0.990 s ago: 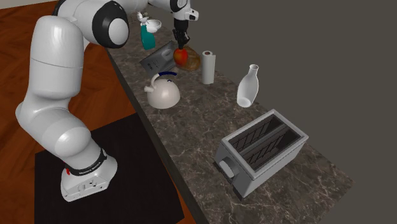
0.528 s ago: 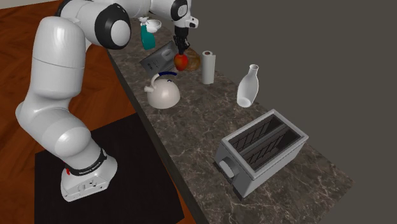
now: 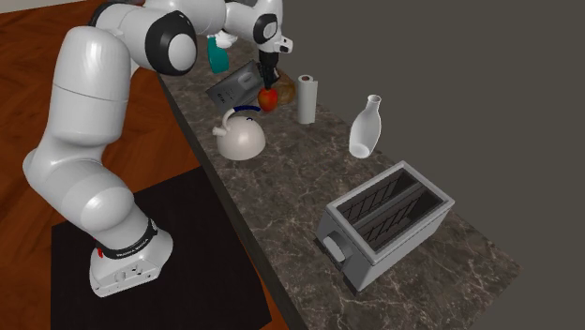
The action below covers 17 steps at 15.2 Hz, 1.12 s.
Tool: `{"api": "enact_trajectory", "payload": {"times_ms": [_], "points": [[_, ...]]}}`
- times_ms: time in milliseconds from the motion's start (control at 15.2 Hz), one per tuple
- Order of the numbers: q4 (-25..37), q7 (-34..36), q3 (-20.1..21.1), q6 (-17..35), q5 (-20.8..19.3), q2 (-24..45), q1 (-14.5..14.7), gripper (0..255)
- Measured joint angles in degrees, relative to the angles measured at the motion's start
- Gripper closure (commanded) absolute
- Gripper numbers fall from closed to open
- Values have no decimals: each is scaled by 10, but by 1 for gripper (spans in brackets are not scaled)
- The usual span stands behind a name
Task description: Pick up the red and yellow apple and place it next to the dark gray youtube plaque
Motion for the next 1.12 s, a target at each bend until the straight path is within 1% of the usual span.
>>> {"api": "enact_trajectory", "payload": {"times_ms": [264,594,660,1056,1122], "points": [[-7,-1,0,18,0,11,1,255],[-10,-1,0,22,0,12,0,255],[-10,-1,0,22,0,12,0,0],[-10,-1,0,22,0,12,0,0],[-6,-2,0,15,0,9,0,0]]}}
